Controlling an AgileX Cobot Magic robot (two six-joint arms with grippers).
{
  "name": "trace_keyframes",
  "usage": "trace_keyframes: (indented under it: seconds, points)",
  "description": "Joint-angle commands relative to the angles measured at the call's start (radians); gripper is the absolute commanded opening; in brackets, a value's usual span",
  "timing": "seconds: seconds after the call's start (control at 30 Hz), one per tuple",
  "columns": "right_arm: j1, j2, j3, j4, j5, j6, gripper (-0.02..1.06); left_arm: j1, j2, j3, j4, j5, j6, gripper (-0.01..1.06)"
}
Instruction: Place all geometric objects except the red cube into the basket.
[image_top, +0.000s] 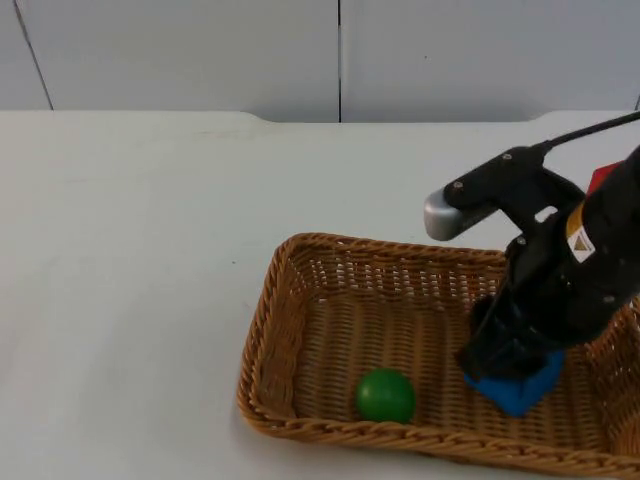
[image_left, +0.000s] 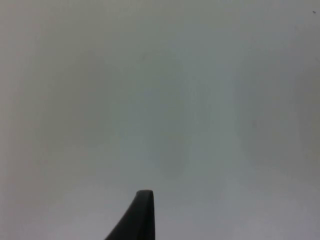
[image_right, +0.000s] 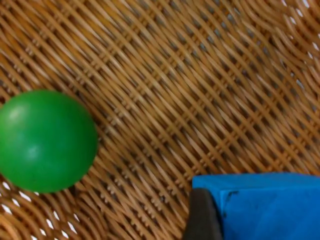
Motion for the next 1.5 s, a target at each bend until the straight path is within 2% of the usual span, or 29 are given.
trace_keyframes:
  seconds: [0.0,0.07,0.1,0.17,0.77,0.93,1.1,1.13,1.23,1.47]
  points:
    - [0.002,-0.013,0.0,0.006,-0.015,0.0,0.56,0.003,-0.009,0.003,0.004,-0.004,-0.008,1.05]
    - [0.002,-0.032,0.0,0.032,-0.013,0.003,0.85,0.003,-0.009,0.003,0.005,-0.004,-0.008,1.05]
    - [0.002,-0.032,0.0,0.032,-0.013,0.003,0.85,0.003,-0.009,0.003,0.005,-0.004,-0.008,1.05]
    - [0.002,-0.074,0.0,0.032,-0.001,0.003,1.05,0.003,-0.009,0.003,0.005,-0.004,-0.008,1.05]
    - [0.002,-0.684,0.0,0.034,0.135,-0.011,1.05,0.003,-0.024,0.003,-0.01,0.0,0.008,1.05]
    - [0.002,-0.849,0.0,0.04,0.206,-0.014,1.05,0.003,-0.13,0.003,-0.088,0.023,0.121,1.05]
    - [0.002,-1.059,0.0,0.04,0.321,-0.038,1.05,0.003,-0.37,0.005,-0.256,0.029,0.299,1.05]
    - [0.002,-1.059,0.0,0.04,0.321,-0.038,1.05,0.003,-0.37,0.005,-0.256,0.029,0.299,1.05]
    - [0.002,-1.182,0.001,0.04,0.41,-0.042,1.05,0.003,-0.496,0.006,-0.282,0.081,0.345,1.05]
    - [0.002,-1.376,0.001,0.04,0.574,-0.076,1.05,0.003,-0.702,0.007,-0.28,0.226,0.342,1.05]
